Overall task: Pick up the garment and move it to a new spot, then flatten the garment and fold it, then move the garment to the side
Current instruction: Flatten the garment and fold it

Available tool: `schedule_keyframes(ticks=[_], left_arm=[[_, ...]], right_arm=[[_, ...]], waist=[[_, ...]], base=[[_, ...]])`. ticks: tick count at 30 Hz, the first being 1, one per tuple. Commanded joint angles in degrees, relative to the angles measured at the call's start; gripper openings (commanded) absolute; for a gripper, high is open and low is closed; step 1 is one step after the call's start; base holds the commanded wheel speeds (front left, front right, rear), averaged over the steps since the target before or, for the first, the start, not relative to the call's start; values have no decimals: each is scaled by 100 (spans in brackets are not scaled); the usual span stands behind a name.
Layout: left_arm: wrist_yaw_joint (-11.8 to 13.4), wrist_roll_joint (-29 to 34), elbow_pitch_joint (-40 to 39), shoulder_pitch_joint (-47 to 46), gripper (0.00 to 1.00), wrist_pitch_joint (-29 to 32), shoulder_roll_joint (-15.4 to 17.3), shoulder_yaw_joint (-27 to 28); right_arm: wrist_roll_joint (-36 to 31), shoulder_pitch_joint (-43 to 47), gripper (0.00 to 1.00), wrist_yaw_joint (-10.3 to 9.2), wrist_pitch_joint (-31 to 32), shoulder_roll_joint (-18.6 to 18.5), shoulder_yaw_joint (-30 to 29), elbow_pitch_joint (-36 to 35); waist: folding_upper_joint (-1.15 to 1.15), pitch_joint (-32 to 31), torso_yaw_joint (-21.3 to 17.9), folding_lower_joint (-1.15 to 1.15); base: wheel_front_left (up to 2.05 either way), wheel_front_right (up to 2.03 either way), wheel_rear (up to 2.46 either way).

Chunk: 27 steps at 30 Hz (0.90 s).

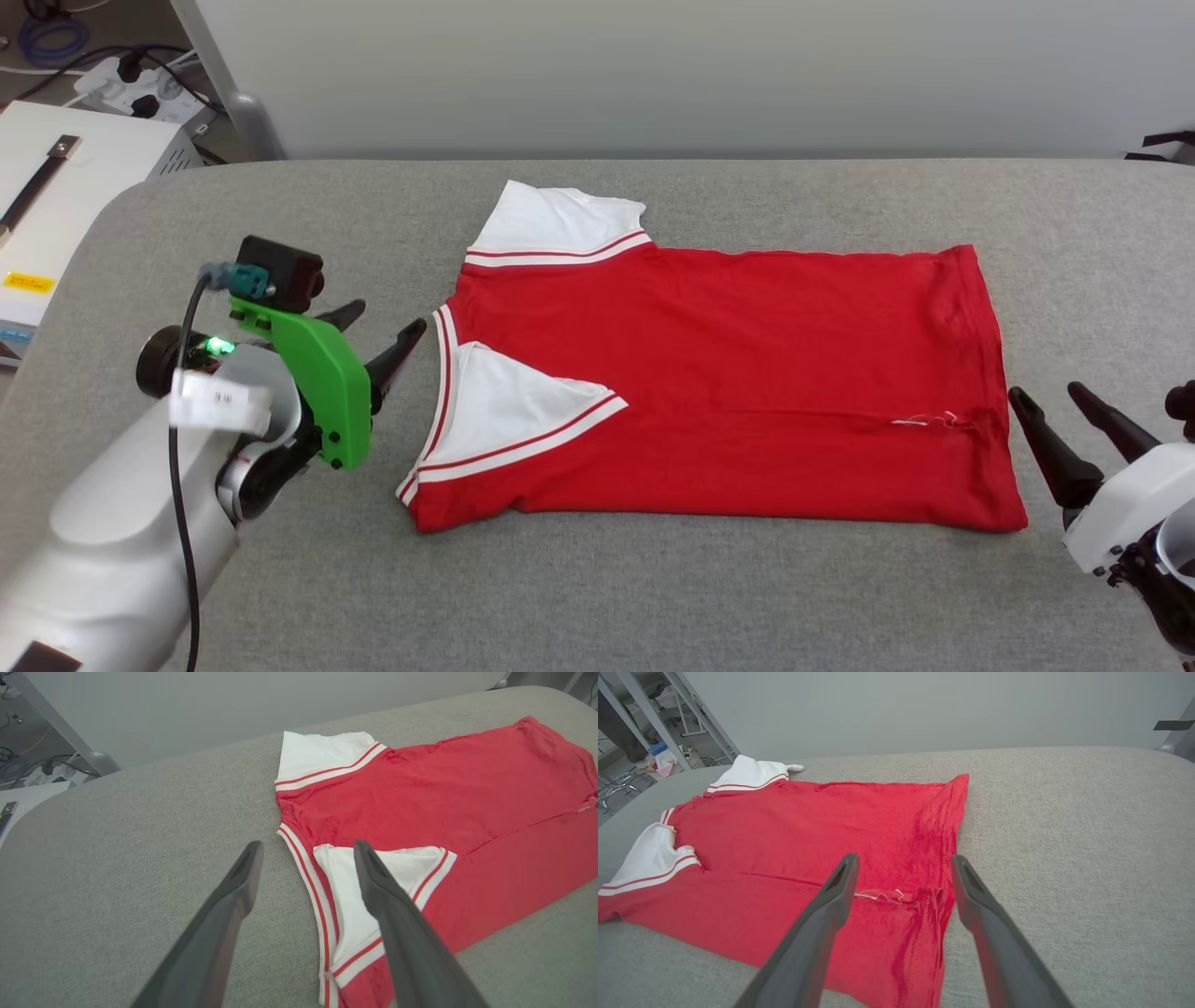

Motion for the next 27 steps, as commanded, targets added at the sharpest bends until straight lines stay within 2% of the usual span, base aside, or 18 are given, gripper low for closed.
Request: schedule_keyframes(ticks=[1,5,10,16,27], left_arm=[[-16,-281,-110,-151,100,402,72,-122],[-16,-1043,-343,-349,100,1569,220,-377],[-16,-1304,-246,-460,100,2456,374,-771],[-16,-1429,139,-446,100,2769,307,-1069],[-16,-1642,739,-258,100,2882,36,-1585]], right_arm=[[-101,118,100,-4,51,84,-92,-70],[-292,251,100,-4,241,281,-305,-229],[-503,304,100,-4,487,459,-508,-423],[-655,287,100,-4,708,609,-669,-632],[-791,194,100,-4,879,804,-777,-760]], waist=[[0,9,0,0],[0,60,-27,0],[0,178,-147,0],[0,371,-304,0],[0,692,-469,0]], base=[[0,0,0],[0,0,0],[0,0,0],[0,0,0],[0,0,0]])
